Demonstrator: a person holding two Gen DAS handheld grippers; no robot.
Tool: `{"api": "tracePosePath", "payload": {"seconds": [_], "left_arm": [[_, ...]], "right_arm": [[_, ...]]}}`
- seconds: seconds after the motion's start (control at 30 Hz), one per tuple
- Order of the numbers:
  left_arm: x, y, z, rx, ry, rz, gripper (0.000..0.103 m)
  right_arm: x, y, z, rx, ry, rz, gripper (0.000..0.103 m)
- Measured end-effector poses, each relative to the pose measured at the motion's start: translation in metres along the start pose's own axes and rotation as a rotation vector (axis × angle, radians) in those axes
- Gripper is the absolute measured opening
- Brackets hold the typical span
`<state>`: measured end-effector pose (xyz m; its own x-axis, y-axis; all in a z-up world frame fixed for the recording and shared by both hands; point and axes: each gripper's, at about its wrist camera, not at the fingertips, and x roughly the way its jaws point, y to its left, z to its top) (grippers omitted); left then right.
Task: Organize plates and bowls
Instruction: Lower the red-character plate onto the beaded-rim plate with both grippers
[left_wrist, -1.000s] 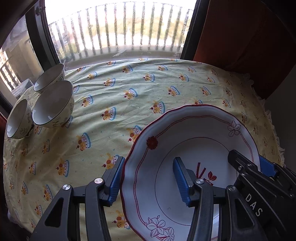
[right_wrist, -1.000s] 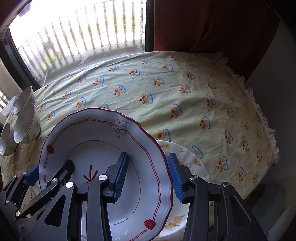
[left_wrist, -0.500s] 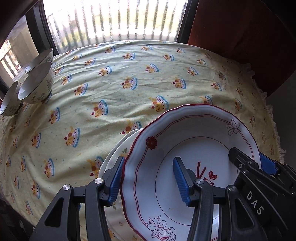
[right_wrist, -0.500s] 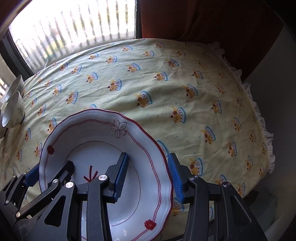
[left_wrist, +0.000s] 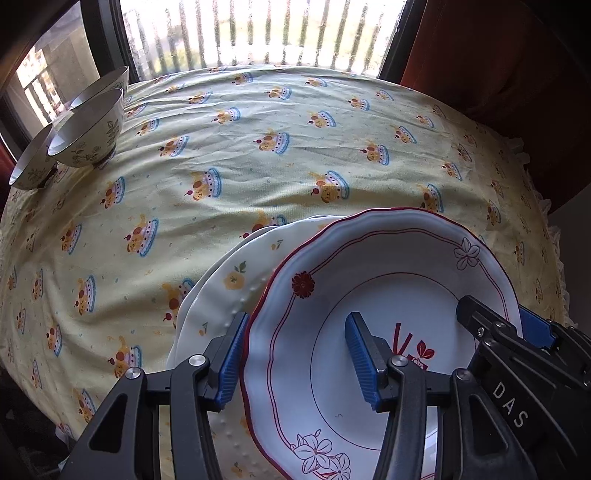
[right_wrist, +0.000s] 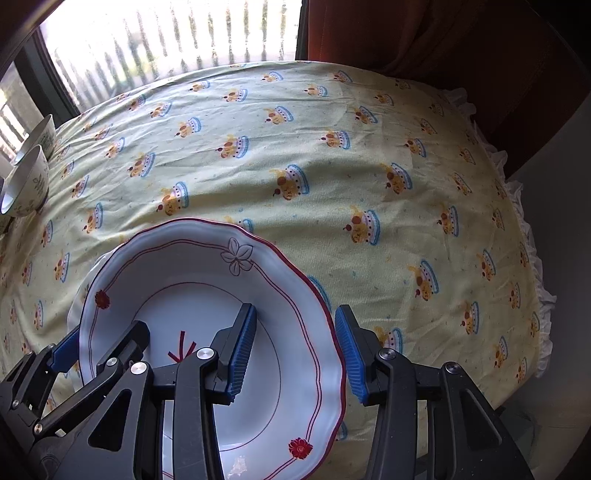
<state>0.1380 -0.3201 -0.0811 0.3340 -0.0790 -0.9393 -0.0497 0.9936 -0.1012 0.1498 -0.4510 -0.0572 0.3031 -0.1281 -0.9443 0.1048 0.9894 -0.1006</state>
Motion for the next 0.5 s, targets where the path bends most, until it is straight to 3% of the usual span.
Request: {"api": "tracePosePath", "payload": {"seconds": [0.5], "left_arm": [[0.001,-0.005,-0.01,-0.003,-0.01,0.061,0.053]], "right_arm": [[-0.007,-0.012,-0.007,-0.025,-0.034,0.067,0.046]]}}
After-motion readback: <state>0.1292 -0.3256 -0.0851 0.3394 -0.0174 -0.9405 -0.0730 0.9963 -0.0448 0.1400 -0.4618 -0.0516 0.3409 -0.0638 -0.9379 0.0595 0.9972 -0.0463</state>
